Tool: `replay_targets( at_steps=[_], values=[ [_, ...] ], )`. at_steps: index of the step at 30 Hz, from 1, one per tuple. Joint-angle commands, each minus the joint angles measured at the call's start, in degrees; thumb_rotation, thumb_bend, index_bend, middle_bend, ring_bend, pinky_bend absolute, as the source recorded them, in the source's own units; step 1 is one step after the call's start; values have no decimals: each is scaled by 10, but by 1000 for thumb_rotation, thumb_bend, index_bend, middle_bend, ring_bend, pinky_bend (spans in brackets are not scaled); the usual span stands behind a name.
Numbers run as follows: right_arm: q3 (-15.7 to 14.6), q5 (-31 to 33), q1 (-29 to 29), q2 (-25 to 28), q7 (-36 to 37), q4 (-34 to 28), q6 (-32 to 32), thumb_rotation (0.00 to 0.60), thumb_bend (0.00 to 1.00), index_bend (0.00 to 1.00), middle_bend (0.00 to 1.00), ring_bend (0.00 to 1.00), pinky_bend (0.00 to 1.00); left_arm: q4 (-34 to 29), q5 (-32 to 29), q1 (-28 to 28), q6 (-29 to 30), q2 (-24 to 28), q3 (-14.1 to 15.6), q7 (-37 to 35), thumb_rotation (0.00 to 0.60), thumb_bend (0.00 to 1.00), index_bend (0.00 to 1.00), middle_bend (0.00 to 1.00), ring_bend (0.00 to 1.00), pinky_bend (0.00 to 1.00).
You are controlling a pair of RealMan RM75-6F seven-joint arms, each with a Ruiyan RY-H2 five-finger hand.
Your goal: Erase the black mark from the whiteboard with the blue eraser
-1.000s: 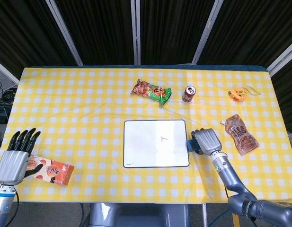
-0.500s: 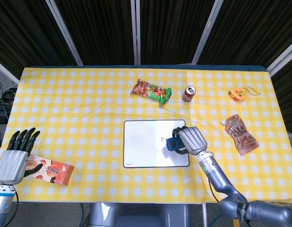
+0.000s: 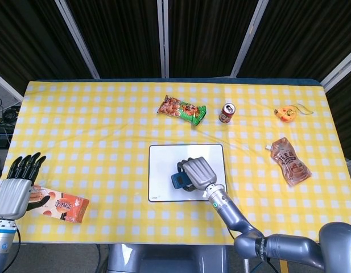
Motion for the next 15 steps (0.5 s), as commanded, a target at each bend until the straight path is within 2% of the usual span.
replay_targets(
  at_steps=[1,15],
  values=[
    [7,25,22,-27,-11,32,-18,600,179,817,688,705,758,3,-5,-2,-4,-1,-2,-2,600,31,0,0,0,0],
    [3,34,52,-73,18,124,-49,600,180,817,688,705,758,7,-26,-9,-22,-4,-6,-2,600,31,0,0,0,0]
  ],
)
